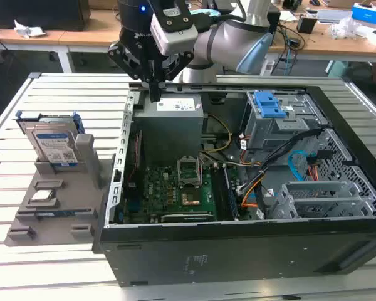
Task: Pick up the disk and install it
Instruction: 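Reach for the disk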
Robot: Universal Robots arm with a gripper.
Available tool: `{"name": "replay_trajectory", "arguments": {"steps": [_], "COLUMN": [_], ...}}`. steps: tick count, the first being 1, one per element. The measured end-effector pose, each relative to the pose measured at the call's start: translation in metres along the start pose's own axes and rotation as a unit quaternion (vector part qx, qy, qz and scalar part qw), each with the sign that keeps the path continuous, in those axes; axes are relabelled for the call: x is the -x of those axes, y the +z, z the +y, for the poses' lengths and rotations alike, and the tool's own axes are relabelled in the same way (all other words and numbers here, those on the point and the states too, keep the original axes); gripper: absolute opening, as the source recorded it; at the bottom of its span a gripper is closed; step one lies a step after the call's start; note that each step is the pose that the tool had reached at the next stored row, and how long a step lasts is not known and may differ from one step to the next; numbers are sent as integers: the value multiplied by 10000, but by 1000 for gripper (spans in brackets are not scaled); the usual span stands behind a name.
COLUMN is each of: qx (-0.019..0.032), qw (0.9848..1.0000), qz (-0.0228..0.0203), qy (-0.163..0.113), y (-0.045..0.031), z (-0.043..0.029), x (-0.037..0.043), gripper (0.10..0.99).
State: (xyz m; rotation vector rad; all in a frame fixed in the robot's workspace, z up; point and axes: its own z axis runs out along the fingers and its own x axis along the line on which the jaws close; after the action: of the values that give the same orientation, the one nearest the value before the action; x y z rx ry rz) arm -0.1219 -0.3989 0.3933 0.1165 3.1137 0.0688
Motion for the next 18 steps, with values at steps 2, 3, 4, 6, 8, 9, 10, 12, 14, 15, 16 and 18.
{"name": "replay_trajectory", "arguments": {"steps": [2, 3, 4, 6, 8, 9, 10, 12, 14, 15, 16, 18], "qx": [0, 0, 0, 0, 0, 0, 0, 0, 0, 0, 0, 0], "qw": [10000, 10000, 10000, 10000, 10000, 10000, 10000, 10000, 10000, 10000, 10000, 10000], "qz": [0, 0, 0, 0, 0, 0, 0, 0, 0, 0, 0, 0], "qy": [0, 0, 0, 0, 0, 0, 0, 0, 0, 0, 0, 0], "y": [-1, -2, -3, -4, -6, -6, -7, -8, -11, -12, -13, -14], "z": [-4, -6, -9, -13, -16, -18, -20, -23, -29, -34, -36, -38], "x": [-51, -89, -116, -172, -213, -247, -273, -311, -392, -451, -477, -515], "gripper": [106, 106, 106, 106, 106, 106, 106, 106, 106, 106, 106, 106]}}
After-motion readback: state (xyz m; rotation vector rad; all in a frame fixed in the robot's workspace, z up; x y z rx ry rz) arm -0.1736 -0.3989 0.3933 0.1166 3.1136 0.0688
